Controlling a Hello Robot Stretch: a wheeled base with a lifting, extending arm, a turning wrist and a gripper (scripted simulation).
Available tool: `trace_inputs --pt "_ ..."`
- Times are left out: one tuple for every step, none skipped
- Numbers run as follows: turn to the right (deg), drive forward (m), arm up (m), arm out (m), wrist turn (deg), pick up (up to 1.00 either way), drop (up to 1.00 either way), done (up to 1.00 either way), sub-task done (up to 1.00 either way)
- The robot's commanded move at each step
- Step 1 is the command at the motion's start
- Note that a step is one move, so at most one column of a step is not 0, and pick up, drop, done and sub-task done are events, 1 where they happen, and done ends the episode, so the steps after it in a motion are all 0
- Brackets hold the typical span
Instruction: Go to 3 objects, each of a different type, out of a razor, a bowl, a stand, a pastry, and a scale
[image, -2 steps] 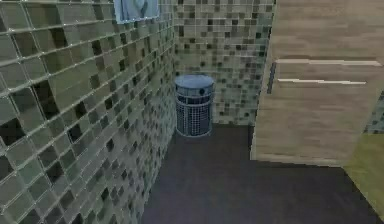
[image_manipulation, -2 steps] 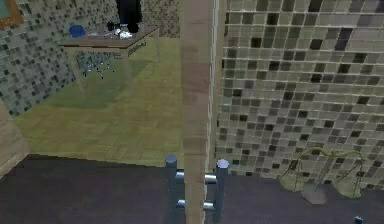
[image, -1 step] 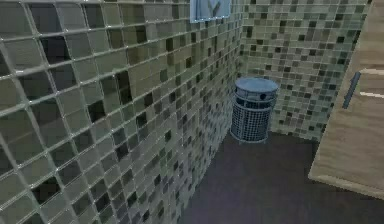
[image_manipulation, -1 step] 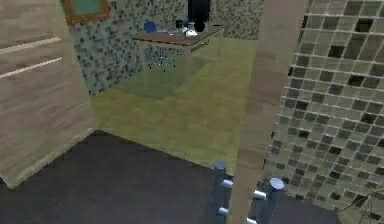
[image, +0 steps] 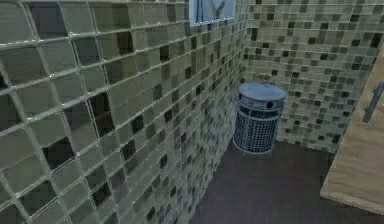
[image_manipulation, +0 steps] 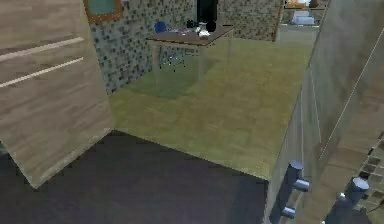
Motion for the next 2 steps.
trace_inputs --pt "45.0 0.00 0.00 0.00 0.0 0.00 0.00 0.00 0.00" --pt "21.0 0.00 0.00 0.00 0.0 0.00 0.00 0.00 0.00"
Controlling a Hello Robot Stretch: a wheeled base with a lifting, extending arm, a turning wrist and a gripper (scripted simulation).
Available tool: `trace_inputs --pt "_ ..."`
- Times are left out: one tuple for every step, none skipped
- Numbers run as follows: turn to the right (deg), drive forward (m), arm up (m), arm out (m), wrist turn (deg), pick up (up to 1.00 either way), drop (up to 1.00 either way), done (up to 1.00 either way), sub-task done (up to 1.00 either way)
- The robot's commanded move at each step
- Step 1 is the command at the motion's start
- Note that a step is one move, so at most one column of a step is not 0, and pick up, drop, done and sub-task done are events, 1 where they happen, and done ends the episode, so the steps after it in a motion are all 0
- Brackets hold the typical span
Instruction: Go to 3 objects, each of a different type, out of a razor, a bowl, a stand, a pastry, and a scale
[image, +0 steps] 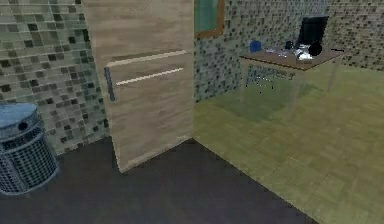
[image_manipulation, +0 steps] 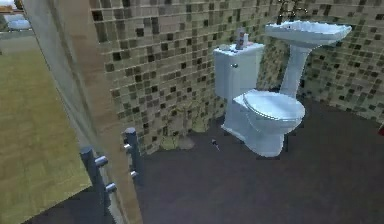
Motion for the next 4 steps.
trace_inputs --pt "0.0 0.35 0.00 0.00 0.0 0.00 0.00 0.00 0.00" --pt "45.0 0.00 0.00 0.00 0.0 0.00 0.00 0.00 0.00" --pt "0.0 1.00 0.00 0.00 0.0 0.00 0.00 0.00 0.00" --pt "0.0 1.00 0.00 0.00 0.0 0.00 0.00 0.00 0.00"
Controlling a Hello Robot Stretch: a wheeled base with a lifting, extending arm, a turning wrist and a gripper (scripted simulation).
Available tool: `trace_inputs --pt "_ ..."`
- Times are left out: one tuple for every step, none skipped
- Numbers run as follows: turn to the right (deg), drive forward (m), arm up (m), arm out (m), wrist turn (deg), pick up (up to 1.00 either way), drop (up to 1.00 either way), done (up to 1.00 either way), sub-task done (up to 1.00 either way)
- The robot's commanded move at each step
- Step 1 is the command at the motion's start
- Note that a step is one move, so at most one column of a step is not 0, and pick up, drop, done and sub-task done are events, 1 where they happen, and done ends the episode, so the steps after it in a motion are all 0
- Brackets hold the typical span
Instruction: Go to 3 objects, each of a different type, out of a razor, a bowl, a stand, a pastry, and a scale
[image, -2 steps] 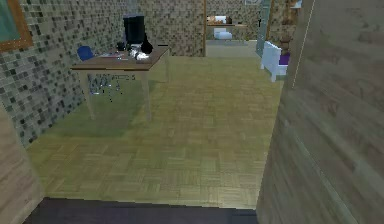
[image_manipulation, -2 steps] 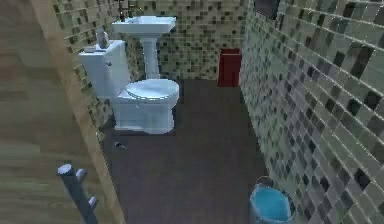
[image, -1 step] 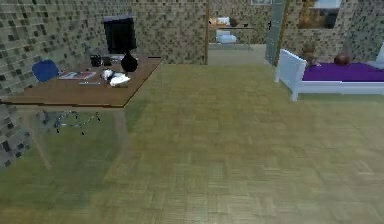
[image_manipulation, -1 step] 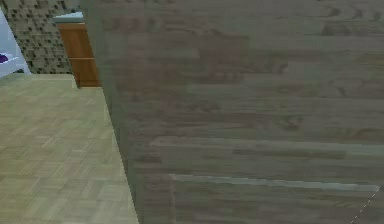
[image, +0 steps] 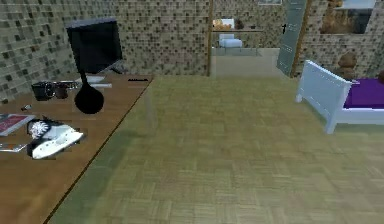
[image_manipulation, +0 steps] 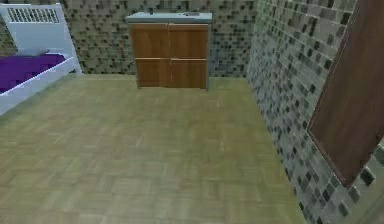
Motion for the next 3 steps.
trace_inputs --pt "3.0 0.00 0.00 0.00 0.0 0.00 0.00 0.00 0.00" --pt "45.0 0.00 0.00 0.00 0.0 0.00 0.00 0.00 0.00" --pt "0.0 0.20 0.00 0.00 0.0 0.00 0.00 0.00 0.00"
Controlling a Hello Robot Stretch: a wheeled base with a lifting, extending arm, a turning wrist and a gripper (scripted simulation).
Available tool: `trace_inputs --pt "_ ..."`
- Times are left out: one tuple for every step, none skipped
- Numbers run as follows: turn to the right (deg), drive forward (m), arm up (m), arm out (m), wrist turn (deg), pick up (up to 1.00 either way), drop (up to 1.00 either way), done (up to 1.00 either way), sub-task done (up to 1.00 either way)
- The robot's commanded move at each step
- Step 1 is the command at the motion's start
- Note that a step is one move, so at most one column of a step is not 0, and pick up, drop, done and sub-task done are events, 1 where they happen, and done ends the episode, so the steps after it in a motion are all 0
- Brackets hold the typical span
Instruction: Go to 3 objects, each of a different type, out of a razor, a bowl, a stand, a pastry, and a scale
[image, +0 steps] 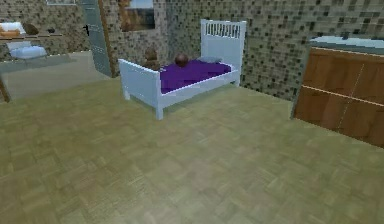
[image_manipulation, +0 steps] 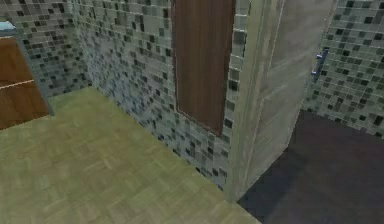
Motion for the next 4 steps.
trace_inputs --pt "-45.0 0.00 0.00 0.00 0.0 0.00 0.00 0.00 0.00" --pt "0.0 1.00 0.00 0.00 0.0 0.00 0.00 0.00 0.00" --pt "0.0 1.00 0.00 0.00 0.0 0.00 0.00 0.00 0.00" --pt "0.0 0.35 0.00 0.00 0.0 0.00 0.00 0.00 0.00"
